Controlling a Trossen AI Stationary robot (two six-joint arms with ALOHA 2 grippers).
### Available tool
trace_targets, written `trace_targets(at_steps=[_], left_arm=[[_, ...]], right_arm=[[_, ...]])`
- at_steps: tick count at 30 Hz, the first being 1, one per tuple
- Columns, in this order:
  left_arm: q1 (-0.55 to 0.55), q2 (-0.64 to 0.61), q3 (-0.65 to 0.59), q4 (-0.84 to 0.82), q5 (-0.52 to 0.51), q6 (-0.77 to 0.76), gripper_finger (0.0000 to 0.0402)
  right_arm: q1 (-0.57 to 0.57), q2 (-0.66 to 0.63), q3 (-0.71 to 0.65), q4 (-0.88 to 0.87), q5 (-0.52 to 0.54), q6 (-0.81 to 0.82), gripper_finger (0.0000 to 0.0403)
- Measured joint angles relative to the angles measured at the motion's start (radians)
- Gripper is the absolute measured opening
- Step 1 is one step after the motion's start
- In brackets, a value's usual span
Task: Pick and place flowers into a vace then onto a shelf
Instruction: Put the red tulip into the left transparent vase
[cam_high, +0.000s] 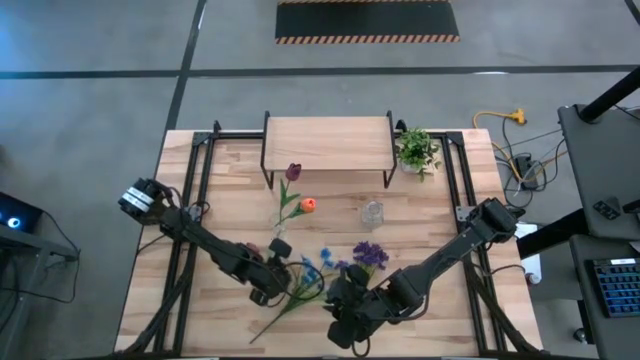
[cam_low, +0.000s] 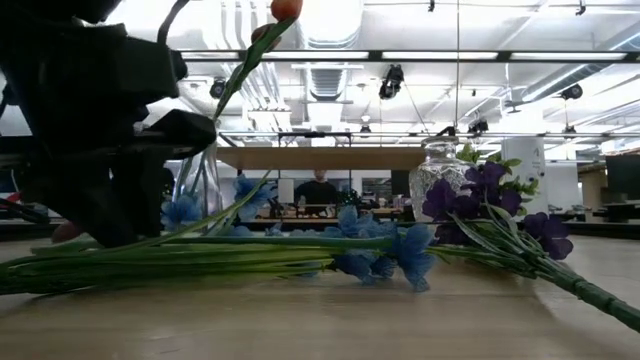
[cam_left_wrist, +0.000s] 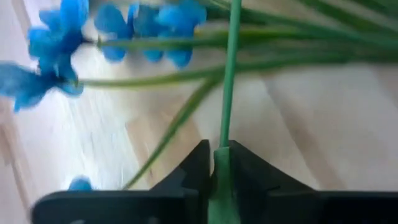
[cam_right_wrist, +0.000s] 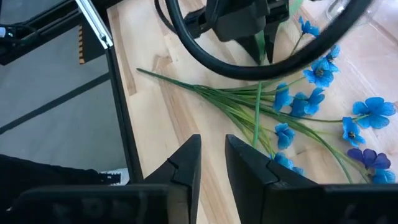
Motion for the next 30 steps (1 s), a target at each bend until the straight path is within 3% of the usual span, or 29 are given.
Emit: trace_targets(at_steps=[3, 11, 16, 20, 25, 30], left_arm=[[0.000, -0.018, -0.001, -0.053, -0.002, 0.003, 0.0008], [-0.008, -0.113, -0.006, -0.294, 0.010, 0.207, 0.0014], [-0.009, -0.199, -0.019, -0.412, 0.098, 0.363, 0.0014], [-0.008, -0.255, -0.038, -0.449, 0.134, 0.384, 0.0018], [-0.008, -0.299, -0.052, -0.452, 0.193, 0.385, 0.0047], [-0.008, -0.312, -0.053, -0.481, 0.153, 0.375, 0.0098]], right_arm=[[0.000, 0.000, 0.000, -0.004, 0.000, -0.003, 0.0061], [0.000, 0.000, 0.000, -0.004, 0.000, -0.004, 0.0059], [0.000, 0.000, 0.000, -0.005, 0.000, -0.007, 0.0059], [0.000, 0.000, 0.000, -0.007, 0.000, -0.011, 0.0058], [0.000, 0.000, -0.003, -0.007, 0.000, -0.023, 0.0058], [-0.001, 0.000, -0.003, -0.007, 0.000, -0.034, 0.0059]])
